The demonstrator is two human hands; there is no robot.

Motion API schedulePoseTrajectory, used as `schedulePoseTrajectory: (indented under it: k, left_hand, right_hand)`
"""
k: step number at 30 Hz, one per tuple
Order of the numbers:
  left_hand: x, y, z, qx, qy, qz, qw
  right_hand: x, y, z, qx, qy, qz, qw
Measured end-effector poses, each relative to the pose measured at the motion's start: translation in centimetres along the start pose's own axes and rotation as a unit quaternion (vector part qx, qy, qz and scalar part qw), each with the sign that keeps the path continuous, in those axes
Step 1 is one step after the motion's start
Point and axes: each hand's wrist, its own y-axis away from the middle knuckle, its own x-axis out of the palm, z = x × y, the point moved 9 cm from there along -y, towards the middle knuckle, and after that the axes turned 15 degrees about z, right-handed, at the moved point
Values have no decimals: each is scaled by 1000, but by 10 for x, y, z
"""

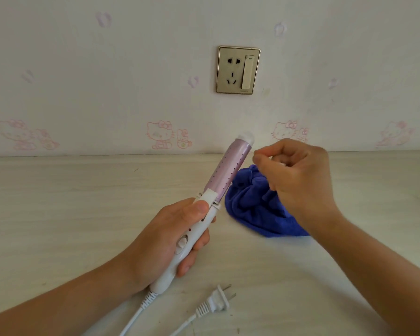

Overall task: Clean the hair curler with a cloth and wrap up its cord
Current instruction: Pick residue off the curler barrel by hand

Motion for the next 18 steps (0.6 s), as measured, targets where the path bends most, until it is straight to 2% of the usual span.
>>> schedulePoseTrajectory:
  k: [2, 5, 6, 8, 11, 13, 15, 18]
  left_hand:
    - [-2, 2, 0, 4, 3, -10, 1000]
    - [-7, 4, -1, 14, 19, -28, 999]
    - [-8, 4, -2, 17, 19, -30, 999]
    - [-7, 3, -2, 18, 16, -30, 999]
    - [-5, 1, 0, 9, 7, -18, 1000]
    - [-3, 1, 0, 7, 5, -11, 1000]
    - [-4, 3, 0, 12, 13, -16, 1000]
    - [-7, 4, -3, 27, 37, -20, 999]
  right_hand:
    - [15, 6, -1, -3, -6, 44, 999]
    - [72, 31, -3, -6, -26, 191, 981]
    - [80, 35, -3, -9, -27, 208, 978]
    - [69, 29, -3, -10, -22, 179, 983]
    - [26, 9, -1, -9, 8, 65, 998]
    - [10, 5, -1, -2, 0, 19, 1000]
    - [25, 11, -3, -5, -16, 61, 998]
    - [72, 34, 2, -33, -11, 188, 982]
